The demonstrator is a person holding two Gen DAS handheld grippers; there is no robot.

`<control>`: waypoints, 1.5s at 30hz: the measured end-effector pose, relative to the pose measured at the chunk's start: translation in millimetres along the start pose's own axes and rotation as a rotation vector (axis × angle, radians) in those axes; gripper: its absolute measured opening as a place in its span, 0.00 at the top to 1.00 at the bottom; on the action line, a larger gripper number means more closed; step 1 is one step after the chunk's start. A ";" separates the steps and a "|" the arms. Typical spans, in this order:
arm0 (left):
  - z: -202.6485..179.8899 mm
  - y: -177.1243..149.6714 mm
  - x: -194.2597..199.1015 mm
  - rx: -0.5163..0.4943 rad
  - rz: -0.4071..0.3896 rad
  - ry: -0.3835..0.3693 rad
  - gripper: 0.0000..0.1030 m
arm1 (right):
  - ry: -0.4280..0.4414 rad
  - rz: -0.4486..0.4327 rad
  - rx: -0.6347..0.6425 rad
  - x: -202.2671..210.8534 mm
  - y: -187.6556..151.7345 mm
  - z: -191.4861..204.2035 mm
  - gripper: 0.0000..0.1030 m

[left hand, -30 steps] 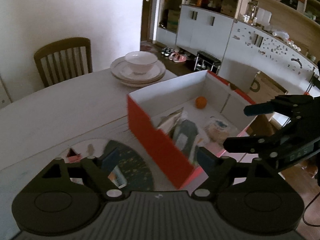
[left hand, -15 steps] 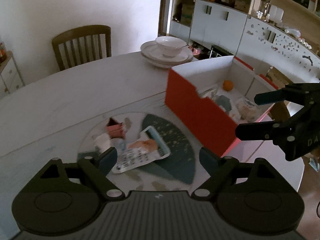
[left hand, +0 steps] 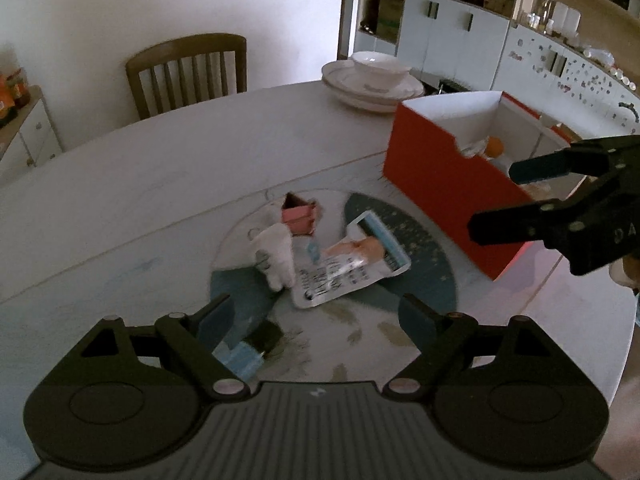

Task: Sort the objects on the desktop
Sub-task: 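Withdraw both open tools from the box back over the table, then grasp the blue-labelled bottle with the left tool while the right tool grasps the white pouch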

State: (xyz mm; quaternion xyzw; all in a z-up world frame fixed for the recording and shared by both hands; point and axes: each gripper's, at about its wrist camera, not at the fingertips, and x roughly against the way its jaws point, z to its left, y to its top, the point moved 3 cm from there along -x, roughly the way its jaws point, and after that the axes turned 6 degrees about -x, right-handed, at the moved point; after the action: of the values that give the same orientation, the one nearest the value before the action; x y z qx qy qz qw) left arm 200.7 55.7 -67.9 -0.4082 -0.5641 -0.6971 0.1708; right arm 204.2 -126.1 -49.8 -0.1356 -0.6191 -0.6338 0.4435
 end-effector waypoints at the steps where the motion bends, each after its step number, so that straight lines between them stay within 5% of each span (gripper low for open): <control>1: 3.3 -2.4 -1.7 0.000 0.003 0.000 0.14 | -0.004 0.004 0.000 -4.0 -0.3 1.6 0.01; 24: 47.4 -34.0 -50.3 0.003 0.085 0.007 0.14 | -0.050 0.101 0.115 -100.0 -0.7 31.9 0.01; 45: 53.7 -40.9 -69.3 -0.010 0.111 0.014 0.14 | -0.024 0.187 0.030 -152.0 -10.0 22.9 0.01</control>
State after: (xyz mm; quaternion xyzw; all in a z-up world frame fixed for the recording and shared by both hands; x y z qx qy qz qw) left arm 234.6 102.5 -145.5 -0.4349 -0.5360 -0.6921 0.2113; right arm 274.8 -47.1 -161.5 -0.1936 -0.6186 -0.5785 0.4951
